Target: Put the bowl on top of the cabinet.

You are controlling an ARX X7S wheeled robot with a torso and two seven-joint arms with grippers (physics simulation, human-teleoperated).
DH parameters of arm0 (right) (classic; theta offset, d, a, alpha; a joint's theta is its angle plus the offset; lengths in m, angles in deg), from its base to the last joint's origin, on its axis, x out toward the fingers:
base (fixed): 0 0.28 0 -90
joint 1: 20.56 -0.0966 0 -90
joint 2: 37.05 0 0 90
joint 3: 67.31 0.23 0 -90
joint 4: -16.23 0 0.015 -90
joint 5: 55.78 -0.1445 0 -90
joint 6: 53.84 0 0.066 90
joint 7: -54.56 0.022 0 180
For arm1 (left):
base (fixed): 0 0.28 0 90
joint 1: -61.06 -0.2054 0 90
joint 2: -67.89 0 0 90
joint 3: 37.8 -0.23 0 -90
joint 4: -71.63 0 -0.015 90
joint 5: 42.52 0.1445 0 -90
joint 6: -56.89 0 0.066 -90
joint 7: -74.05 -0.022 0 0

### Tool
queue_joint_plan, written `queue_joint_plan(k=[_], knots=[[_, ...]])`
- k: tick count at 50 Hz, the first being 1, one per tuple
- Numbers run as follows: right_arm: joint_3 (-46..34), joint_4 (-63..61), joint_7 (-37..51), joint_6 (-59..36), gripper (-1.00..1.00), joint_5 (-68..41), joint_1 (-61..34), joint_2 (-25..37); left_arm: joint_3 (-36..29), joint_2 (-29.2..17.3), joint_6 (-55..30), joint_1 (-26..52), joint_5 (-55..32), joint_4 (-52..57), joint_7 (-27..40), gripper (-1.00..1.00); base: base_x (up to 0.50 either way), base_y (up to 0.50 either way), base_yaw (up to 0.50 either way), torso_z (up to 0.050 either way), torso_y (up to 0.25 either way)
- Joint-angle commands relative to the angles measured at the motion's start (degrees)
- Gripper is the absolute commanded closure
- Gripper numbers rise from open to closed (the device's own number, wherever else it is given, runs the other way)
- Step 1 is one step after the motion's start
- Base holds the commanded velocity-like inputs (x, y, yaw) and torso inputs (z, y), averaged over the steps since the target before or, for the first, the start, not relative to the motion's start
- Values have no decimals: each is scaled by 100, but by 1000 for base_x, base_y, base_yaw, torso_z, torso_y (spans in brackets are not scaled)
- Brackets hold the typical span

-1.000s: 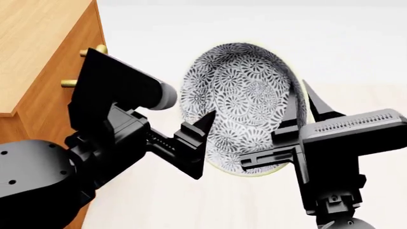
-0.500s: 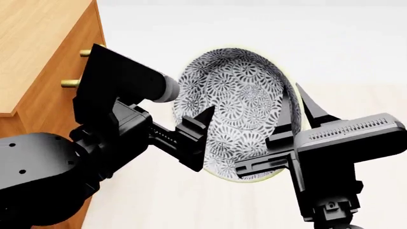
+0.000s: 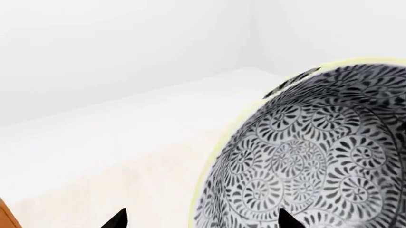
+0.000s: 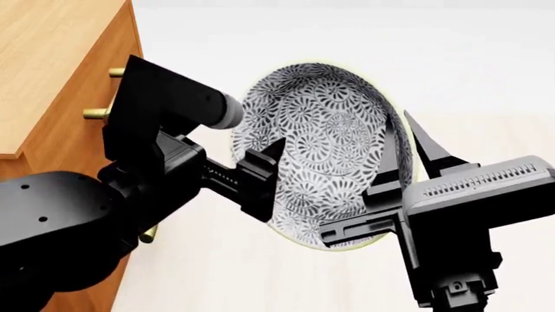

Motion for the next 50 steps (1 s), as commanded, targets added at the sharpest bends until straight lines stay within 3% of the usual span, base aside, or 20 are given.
queue_joint_plan(k=[1,34,35,50], knots=[[51,-123,18,-55,100,120,-23,52,-61,-32,122,33,67,-141,-50,-100,0,0,0,0,0],[57,-180,16,-68,100,130,31,93,-231,-43,354,40,124,-414,-157,-100,0,0,0,0,1],[52,-168,20,-72,100,146,26,86,-225,-44,363,35,119,-430,-163,100,0,0,0,0,0],[52,-146,7,-100,100,149,4,70,-177,-107,329,52,39,-339,-54,100,0,0,0,0,1]])
